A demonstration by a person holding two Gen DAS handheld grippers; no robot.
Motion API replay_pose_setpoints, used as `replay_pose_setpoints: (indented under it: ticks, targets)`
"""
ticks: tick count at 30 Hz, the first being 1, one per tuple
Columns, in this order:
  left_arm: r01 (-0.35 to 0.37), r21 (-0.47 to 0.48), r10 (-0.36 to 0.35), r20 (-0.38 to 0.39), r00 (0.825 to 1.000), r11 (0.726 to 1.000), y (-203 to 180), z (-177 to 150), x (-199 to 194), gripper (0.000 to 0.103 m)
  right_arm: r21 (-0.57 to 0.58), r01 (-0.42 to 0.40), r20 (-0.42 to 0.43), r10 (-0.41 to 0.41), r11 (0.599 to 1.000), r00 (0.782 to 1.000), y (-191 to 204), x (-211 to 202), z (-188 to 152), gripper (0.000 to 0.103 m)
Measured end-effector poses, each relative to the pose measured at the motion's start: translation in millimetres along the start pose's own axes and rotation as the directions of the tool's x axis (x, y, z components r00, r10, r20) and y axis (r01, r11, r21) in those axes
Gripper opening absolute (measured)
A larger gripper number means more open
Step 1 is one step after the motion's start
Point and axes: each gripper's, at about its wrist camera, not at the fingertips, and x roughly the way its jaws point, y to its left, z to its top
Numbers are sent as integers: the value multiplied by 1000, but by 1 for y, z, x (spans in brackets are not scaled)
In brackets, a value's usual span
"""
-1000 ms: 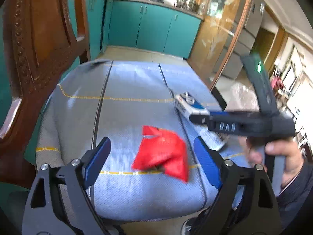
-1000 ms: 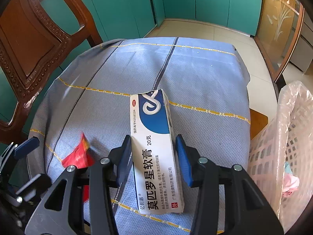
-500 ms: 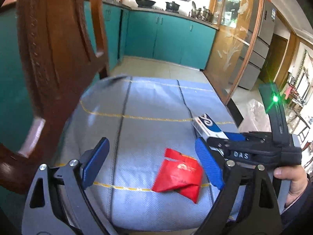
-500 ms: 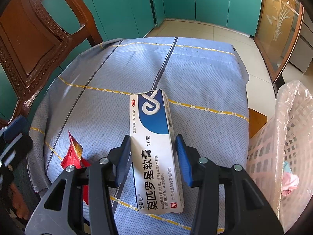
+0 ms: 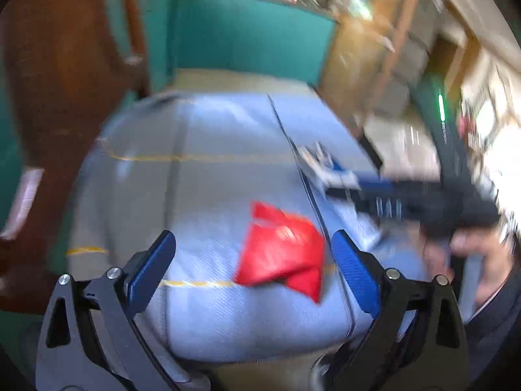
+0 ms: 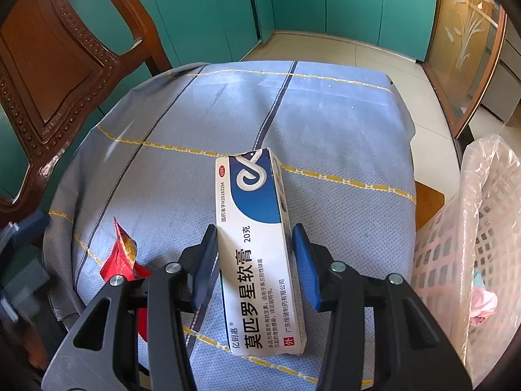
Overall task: Collect trash
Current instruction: 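Lift the red wrapper with the left gripper toward the wastebasket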
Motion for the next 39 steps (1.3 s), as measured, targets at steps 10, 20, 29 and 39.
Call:
replay_pose_setpoints:
  ticks: [10, 20, 29, 39]
  targets:
    - [-31, 66, 37, -92, 995, 997, -25, -7, 43, 93, -13, 17, -12, -17, 1000, 1000, 2, 7, -3, 46]
    - [-47, 67, 53, -89, 995, 997, -21, -8, 41, 73, -84, 75, -8, -76, 994, 997, 14, 13, -7, 49]
    - [-58, 80, 67, -110, 992, 995, -24, -10, 48, 78, -132, 118, 5, -118, 984, 993, 19, 14, -10, 50]
    - [-50, 46, 54, -70, 996, 998, -21, -11, 39, 52, -62, 91, 109, -83, 994, 990, 6, -14, -3, 44]
